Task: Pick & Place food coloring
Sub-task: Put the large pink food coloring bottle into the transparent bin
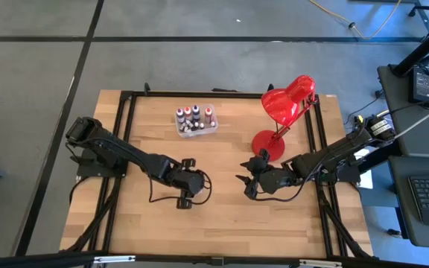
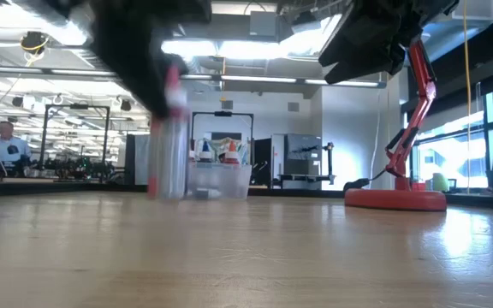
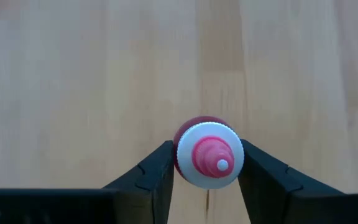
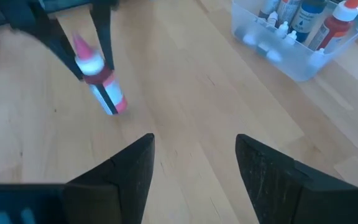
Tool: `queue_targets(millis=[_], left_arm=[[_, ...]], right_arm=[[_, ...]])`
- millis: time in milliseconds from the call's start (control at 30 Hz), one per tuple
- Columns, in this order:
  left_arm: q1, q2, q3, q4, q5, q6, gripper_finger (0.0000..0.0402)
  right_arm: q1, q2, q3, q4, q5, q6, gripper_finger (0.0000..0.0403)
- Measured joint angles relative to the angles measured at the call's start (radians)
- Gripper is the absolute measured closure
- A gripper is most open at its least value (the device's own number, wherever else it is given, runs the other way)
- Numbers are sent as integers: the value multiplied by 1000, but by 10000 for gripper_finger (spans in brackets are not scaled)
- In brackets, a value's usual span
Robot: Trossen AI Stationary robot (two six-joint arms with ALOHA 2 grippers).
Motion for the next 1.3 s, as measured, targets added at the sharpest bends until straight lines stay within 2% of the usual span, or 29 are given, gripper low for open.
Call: queue_targets(millis=[67, 167, 267, 400, 500, 700, 833, 1000, 1300], left_arm=[[12, -23, 49, -65, -37, -41, 257], [54, -62, 134, -205, -150, -83, 257], [117, -97, 200, -257, -230, -11, 257], [231, -117, 231, -252, -283, 169, 257], [334, -118, 232, -258, -271, 261, 257], [532, -78, 232, -184, -137, 388, 257], [626, -35, 223, -148, -68, 440, 257], [683, 26, 218, -133, -72, 495, 257], [723, 134, 218, -45, -109, 545, 258]], right_arm=[[0, 0, 0, 1, 0, 0, 176], [0, 0, 0, 7, 8, 1, 176], [0, 0, 0, 14, 43, 3, 176], [-5, 0, 1, 17, 68, 20, 176], [-15, 0, 1, 16, 69, 47, 176], [-36, 0, 1, 17, 70, 83, 176], [-45, 0, 1, 14, 71, 105, 176], [-59, 0, 1, 14, 72, 106, 176], [-89, 0, 1, 14, 72, 105, 176]])
